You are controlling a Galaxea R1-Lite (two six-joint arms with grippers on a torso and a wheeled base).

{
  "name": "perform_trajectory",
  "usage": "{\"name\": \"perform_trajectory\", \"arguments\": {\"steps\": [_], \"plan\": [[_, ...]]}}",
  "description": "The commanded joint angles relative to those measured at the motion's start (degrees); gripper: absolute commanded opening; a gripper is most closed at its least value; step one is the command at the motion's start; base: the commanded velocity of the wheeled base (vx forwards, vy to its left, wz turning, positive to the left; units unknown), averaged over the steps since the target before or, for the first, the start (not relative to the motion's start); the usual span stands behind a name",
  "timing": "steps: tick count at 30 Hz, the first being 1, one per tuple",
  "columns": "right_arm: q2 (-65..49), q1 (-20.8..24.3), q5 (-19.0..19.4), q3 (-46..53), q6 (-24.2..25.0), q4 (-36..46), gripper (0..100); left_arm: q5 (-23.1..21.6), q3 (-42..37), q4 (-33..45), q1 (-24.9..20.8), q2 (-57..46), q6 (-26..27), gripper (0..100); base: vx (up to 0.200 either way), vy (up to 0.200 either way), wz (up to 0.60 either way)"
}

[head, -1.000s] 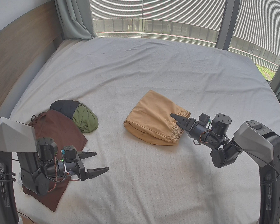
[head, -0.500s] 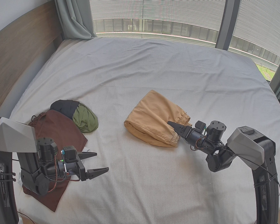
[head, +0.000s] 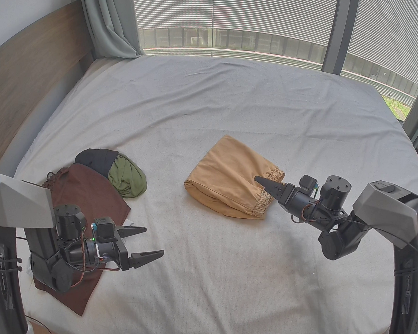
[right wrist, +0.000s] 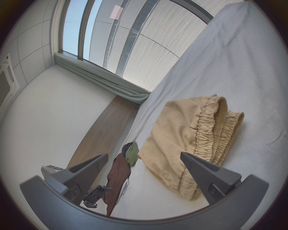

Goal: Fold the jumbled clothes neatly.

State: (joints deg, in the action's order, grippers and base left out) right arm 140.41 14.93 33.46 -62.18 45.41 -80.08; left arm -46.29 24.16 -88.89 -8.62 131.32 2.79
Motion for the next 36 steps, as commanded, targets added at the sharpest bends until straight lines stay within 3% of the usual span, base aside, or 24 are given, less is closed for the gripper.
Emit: {"name": "perform_trajectory", "arguments": {"steps": [1,6,10,12,16,27,36], "plan": [[-15.8,2.6,-0.1,16.7,-7.9,-3.3,100,-0.6,-4.8,-0.1,-1.0,-8.0,0.2,100,0.0,0.0,0.0],[-22.5,4.9,-1.4,26.2,-13.7,-3.6,100,-1.4,-8.3,-0.1,-1.9,-12.7,0.3,100,0.0,0.0,0.0],[-25.9,7.0,-7.7,32.7,-23.2,-3.7,100,-2.1,-10.3,0.0,-2.5,-16.2,1.8,100,0.0,0.0,0.0],[-26.7,7.0,-10.5,35.7,-30.1,-3.7,100,-5.0,-11.3,0.0,-2.5,-17.1,4.8,100,0.0,0.0,0.0],[-26.7,7.0,-13.9,39.3,-36.4,-5.0,100,-6.3,-15.4,0.1,-3.0,-21.3,5.6,100,0.0,0.0,0.0],[-35.2,6.4,-15.1,47.9,-37.2,-8.1,100,-6.1,-23.0,0.1,-8.2,-33.9,5.2,100,0.0,0.0,0.0],[-44.2,4.7,-15.1,51.9,-37.4,-7.6,100,-5.7,-24.2,1.1,-8.7,-45.0,4.9,100,0.0,0.0,0.0]]}}
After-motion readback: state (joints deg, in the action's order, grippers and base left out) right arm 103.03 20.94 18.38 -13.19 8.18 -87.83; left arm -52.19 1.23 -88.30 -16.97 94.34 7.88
